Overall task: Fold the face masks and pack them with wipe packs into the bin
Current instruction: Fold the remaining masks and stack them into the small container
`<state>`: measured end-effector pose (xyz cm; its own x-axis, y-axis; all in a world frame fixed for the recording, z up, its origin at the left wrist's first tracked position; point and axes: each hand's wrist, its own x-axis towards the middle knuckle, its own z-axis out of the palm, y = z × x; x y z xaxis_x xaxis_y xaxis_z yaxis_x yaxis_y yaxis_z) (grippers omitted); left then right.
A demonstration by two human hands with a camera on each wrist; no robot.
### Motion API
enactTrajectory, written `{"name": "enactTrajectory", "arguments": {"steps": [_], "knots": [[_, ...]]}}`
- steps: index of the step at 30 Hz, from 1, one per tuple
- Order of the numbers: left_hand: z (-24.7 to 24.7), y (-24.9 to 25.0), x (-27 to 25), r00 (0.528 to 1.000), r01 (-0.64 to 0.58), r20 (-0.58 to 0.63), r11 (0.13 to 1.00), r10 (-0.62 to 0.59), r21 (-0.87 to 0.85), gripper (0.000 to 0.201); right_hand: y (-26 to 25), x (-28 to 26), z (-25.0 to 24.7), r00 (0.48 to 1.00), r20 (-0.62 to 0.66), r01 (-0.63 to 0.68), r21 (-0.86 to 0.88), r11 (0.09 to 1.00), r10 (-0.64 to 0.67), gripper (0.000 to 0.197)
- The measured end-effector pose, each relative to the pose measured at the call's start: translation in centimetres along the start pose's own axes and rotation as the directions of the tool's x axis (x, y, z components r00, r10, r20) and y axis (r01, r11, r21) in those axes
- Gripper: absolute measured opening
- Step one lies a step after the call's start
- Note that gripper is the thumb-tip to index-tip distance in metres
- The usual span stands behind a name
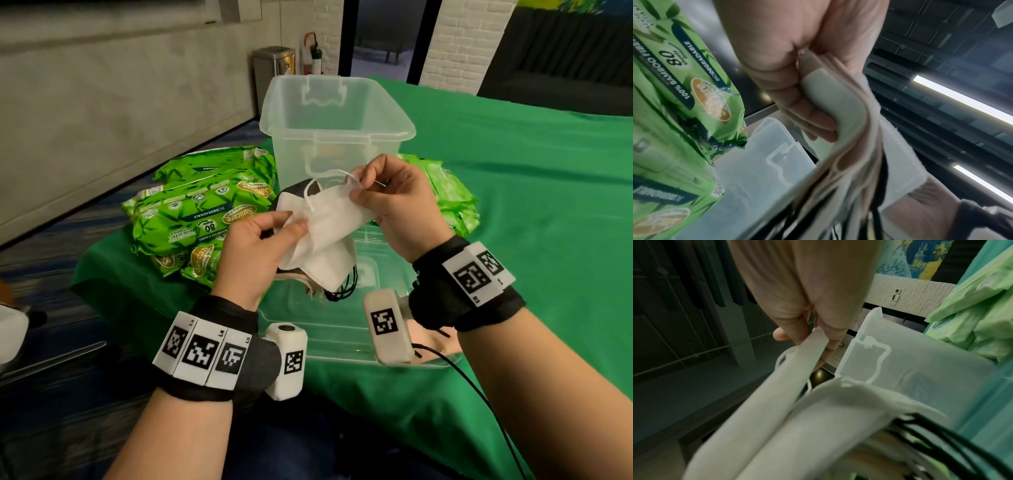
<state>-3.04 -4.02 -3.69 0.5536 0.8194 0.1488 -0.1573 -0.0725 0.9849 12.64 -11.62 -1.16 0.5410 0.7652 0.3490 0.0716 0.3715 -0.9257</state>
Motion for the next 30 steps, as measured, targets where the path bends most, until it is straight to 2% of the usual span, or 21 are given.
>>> {"name": "enactTrajectory", "arguments": {"steps": [2,5,7,9,13,15,18,20,22,23,27,30], "knots": [[-0.1,-0.2,0.1,1.0,-0.017,-0.01,0.999,0.018,0.044,0.017,0.0,0.1,-0.2,1.0,-0.014,-0.003,0.025,1.0,0.003,0.033],[-0.5,-0.2,0.3,0.999,-0.017,-0.028,0.998,0.019,0.065,0.016,-0.3,0.1,-1.1,0.996,-0.08,-0.027,0.054,0.998,0.031,0.024],[-0.7,-0.2,0.4,0.999,0.002,-0.039,0.998,0.001,0.058,0.017,-0.6,0.0,-1.8,0.993,-0.111,-0.047,0.036,0.998,0.051,0.027],[-0.8,-0.2,0.6,0.999,0.005,-0.045,0.998,-0.001,0.07,0.02,-1.0,0.0,-2.4,0.984,-0.157,-0.091,-0.02,0.996,0.087,0.031],[-0.6,0.1,0.6,0.999,-0.009,-0.032,0.994,0.012,0.109,0.028,-2.1,0.3,-2.5,0.965,-0.224,-0.183,-0.218,0.959,0.134,0.026],[-0.5,0.3,0.4,0.998,-0.053,-0.004,0.984,0.055,0.168,0.029,-2.5,0.1,-1.8,0.98,-0.157,-0.169,-0.31,0.935,0.125,0.029],[-0.4,0.1,0.3,0.995,-0.101,0.015,0.965,0.1,0.242,0.025,-2.7,-0.2,-0.1,0.978,0.1,-0.127,-0.41,0.903,0.183,0.035],[-0.5,0.0,0.4,0.994,-0.106,0.009,0.961,0.107,0.255,0.022,-2.3,-0.4,0.8,0.958,0.195,-0.09,-0.493,0.865,0.211,0.024],[-0.7,-0.1,0.5,0.994,-0.104,-0.002,0.959,0.109,0.265,0.019,-1.6,-0.5,0.9,0.972,0.17,-0.037,-0.581,0.813,0.165,0.007],[-0.8,-0.1,0.5,0.994,-0.104,-0.009,0.957,0.11,0.271,0.02,-1.2,-0.5,0.7,0.979,0.143,-0.029,-0.609,0.792,0.146,0.007],[-1.1,0.0,0.6,0.993,-0.108,-0.021,0.959,0.117,0.263,0.027,-0.5,-0.4,-0.5,0.99,0.03,-0.09,-0.619,0.78,0.137,0.029],[-0.9,-0.1,0.5,0.992,-0.114,-0.018,0.957,0.123,0.266,0.025,-0.2,0.0,-1.2,0.978,0.005,-0.155,-0.652,0.742,0.209,0.043]]}}
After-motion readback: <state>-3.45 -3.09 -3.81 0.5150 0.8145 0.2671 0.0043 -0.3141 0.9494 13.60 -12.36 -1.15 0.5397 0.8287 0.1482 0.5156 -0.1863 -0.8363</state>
